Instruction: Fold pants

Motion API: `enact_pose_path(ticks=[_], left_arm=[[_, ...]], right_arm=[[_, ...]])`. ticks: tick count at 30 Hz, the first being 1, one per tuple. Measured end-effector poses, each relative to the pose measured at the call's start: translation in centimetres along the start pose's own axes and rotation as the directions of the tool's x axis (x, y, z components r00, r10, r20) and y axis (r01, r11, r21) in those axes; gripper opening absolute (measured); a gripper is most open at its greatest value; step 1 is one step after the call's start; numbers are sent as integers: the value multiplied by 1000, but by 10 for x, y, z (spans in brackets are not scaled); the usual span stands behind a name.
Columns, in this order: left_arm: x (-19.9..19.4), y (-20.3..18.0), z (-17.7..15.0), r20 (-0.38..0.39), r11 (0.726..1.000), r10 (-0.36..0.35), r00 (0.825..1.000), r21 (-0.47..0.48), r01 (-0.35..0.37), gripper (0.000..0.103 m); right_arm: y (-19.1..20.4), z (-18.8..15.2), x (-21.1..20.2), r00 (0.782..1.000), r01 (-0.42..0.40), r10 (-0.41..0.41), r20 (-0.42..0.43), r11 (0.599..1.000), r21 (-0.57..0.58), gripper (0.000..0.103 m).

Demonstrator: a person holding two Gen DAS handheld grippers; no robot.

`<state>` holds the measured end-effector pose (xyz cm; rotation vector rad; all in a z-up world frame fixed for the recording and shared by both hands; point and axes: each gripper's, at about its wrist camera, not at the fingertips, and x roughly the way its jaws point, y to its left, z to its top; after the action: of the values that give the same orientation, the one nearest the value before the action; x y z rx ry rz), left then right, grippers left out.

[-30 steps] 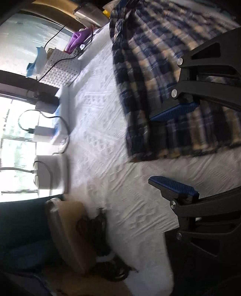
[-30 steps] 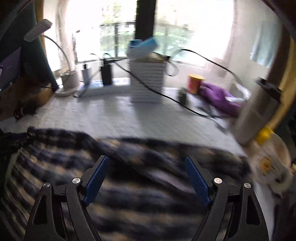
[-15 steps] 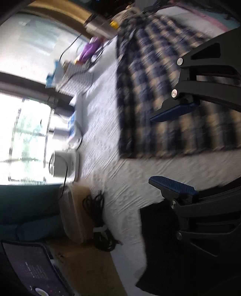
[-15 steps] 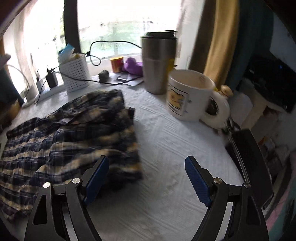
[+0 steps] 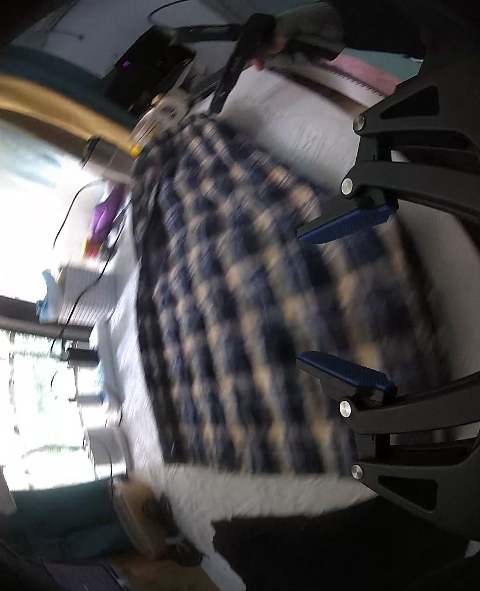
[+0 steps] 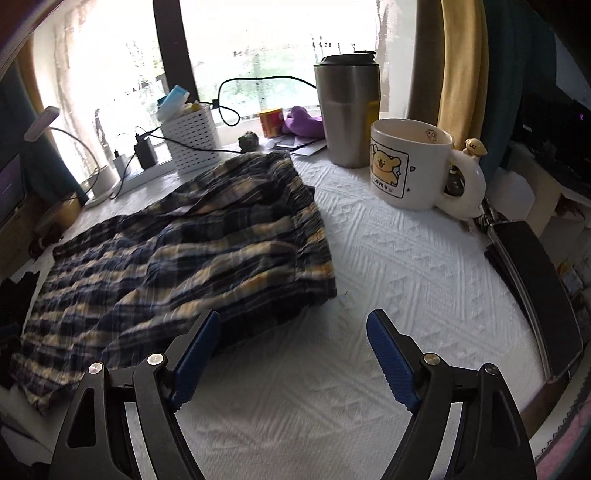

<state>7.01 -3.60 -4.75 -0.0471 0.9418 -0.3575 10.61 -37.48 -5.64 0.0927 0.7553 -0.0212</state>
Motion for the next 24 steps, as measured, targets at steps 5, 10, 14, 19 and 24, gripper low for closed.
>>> enact_pose_path(ticks=[5,10,14,19,24], left_arm=[[5,-41,-19,7,990,-31,1000,139,30,61],[23,-56,-36,7,956,112,994,271,-110,61],[29,-49,-45,30,953,121,992,276,-125,37],[19,-55,-49,44,956,112,993,269,-120,8],[3,-56,-62,16,969,100,995,223,-101,6]], right_arm=[[-2,-16,-8,1000,-8,8,0,1000,-1,83],[-9,-31,-17,1000,-12,12,7,1000,9,83],[-13,-41,-26,1000,-16,15,16,1000,23,83],[-16,-46,-31,999,-24,23,23,999,30,83],[-16,-43,-36,999,-32,31,40,999,27,83]])
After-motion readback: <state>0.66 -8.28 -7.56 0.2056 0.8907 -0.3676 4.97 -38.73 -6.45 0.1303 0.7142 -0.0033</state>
